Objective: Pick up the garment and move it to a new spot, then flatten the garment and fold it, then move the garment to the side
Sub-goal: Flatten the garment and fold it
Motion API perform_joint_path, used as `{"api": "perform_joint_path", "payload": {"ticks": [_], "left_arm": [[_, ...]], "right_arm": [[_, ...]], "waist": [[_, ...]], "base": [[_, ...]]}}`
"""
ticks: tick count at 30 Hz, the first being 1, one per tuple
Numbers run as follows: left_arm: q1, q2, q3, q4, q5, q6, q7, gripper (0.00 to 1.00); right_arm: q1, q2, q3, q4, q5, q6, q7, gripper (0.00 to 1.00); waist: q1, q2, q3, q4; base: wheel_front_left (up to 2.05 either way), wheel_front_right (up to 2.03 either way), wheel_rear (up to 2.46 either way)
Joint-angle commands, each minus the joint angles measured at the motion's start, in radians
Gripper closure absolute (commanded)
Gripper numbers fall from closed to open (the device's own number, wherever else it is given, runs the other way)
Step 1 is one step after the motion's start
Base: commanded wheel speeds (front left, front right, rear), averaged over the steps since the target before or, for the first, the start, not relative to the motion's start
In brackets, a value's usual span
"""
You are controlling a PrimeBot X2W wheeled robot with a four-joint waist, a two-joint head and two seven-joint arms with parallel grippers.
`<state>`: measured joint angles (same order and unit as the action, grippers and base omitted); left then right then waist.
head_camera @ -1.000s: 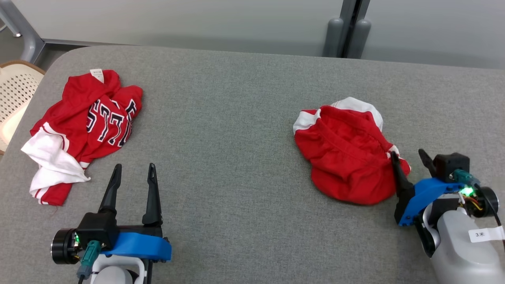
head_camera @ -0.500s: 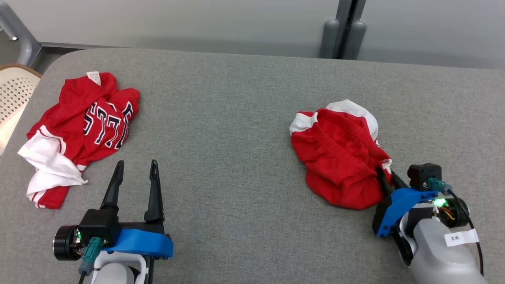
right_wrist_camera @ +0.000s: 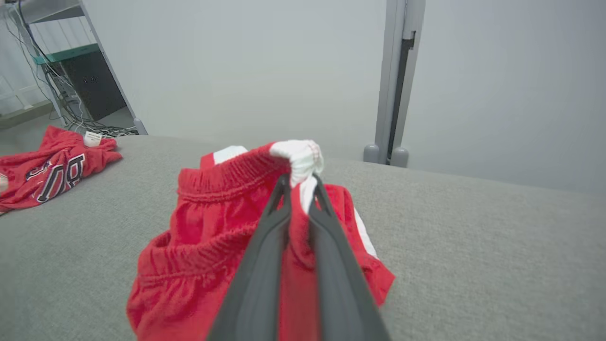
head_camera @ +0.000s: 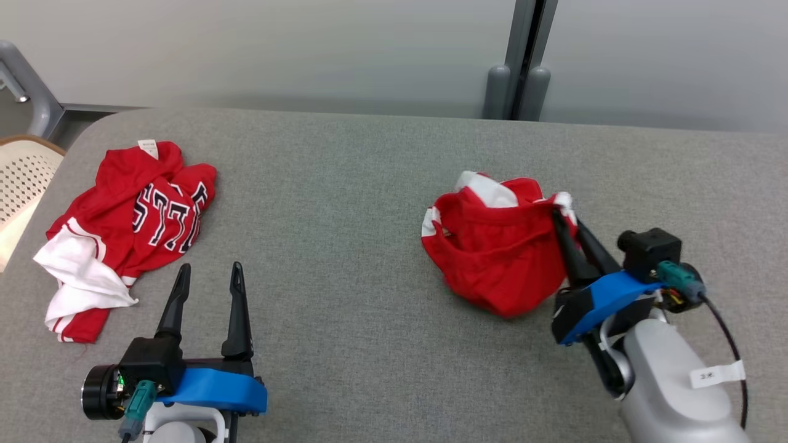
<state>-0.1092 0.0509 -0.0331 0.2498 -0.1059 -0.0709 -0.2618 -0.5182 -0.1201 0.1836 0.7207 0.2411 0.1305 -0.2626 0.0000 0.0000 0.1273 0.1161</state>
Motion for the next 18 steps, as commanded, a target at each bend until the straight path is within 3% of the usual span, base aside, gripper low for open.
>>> {"api": "perform_joint_path", "payload": {"ticks": [1,6,14,18], "left_arm": [[0.008,0.0,0.002,-0.004,-0.009,-0.001,-0.005,0.0],[0.022,0.0,-0.003,-0.011,-0.018,0.004,-0.005,0.0],[0.029,0.0,-0.01,-0.01,-0.033,0.008,-0.005,0.0],[0.03,0.0,-0.021,-0.012,-0.041,0.013,-0.005,0.0]], "right_arm": [[0.03,0.016,0.038,-0.067,0.013,0.0,-0.003,1.0],[0.075,0.048,0.164,-0.168,0.012,0.0,-0.003,1.0],[0.104,0.068,0.38,-0.184,0.002,0.0,-0.003,1.0],[0.138,0.07,0.516,-0.201,0.081,0.0,-0.003,1.0]], "waist": [[0.0,0.0,-0.016,0.002],[0.0,0.0,-0.03,0.016],[0.0,0.0,-0.03,0.047],[0.0,0.0,-0.029,0.064]], "base": [[0.0,0.0,0.0],[0.0,0.0,0.0],[0.0,0.0,0.0],[0.0,0.0,0.0]]}}
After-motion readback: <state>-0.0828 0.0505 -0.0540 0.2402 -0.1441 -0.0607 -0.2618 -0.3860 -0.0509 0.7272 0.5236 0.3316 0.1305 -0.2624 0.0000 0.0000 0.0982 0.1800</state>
